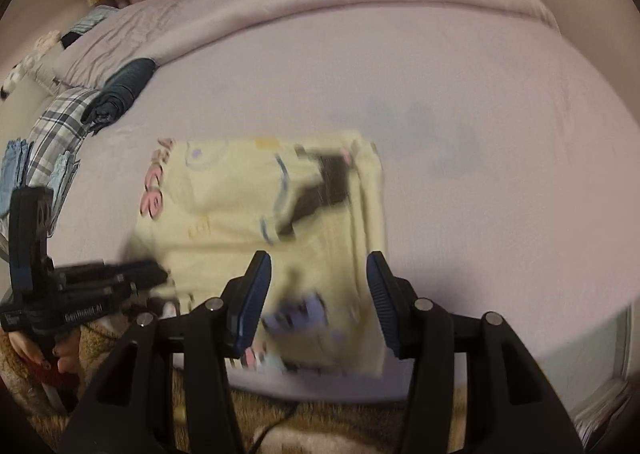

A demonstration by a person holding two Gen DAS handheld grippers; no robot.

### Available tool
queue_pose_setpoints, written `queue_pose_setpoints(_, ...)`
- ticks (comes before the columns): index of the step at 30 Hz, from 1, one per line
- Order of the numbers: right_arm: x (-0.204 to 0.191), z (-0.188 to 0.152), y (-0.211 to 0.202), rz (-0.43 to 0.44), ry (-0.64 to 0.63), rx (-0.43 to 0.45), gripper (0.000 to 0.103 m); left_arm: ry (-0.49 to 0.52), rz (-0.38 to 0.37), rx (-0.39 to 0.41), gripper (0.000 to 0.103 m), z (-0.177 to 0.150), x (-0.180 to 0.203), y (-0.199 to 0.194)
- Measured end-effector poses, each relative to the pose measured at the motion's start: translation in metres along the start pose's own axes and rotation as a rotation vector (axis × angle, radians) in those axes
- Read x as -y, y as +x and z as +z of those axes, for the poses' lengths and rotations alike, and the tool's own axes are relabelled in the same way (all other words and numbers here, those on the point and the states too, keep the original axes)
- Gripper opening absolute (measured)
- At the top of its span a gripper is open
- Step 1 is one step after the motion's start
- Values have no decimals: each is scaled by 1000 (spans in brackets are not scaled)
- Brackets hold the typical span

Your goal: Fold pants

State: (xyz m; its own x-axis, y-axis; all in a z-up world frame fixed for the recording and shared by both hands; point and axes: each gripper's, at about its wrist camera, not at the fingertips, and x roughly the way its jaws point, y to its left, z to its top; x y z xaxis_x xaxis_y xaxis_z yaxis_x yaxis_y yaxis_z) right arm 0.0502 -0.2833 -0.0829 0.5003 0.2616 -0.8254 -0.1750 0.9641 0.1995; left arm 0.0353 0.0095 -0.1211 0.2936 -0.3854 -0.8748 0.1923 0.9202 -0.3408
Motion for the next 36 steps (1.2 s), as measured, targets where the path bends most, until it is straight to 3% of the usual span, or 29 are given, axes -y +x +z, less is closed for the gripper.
queue_pose_setpoints(3,-10,15,19,48,-27,-4,50,19,27,11,26,-4,4,1)
queue_pose_setpoints(9,-5,23,76,5,7,-94,46,1,37,24,25,-10,6,2)
queue_pose_setpoints(15,-15,18,82,-53,-54,-60,44,-12,40,23,26,-12,-2,-1)
queue_pose_setpoints(21,-11,18,66,-20,-41,-31,46,-23,32,9,26,-8,1,-10)
queue_pose_setpoints(24,-6,18,49,4,-13,-13,56,-32,22,30,26,1,-2,-24)
queue_pose_setpoints(26,1,19,30,-2,15,36,78,-29,32,77,33,9,-3,-36)
queue_pose_setpoints(29,17,20,10,24,69,78,83,-42,51,146,54,21,-13,-50)
queue_pose_setpoints(32,34,13,1,25,116,92,89,-78,88,161,55,30,-27,-51)
queue_pose_setpoints(36,58,-1,10,48,211,44,89,-129,89,141,55,34,-46,-41)
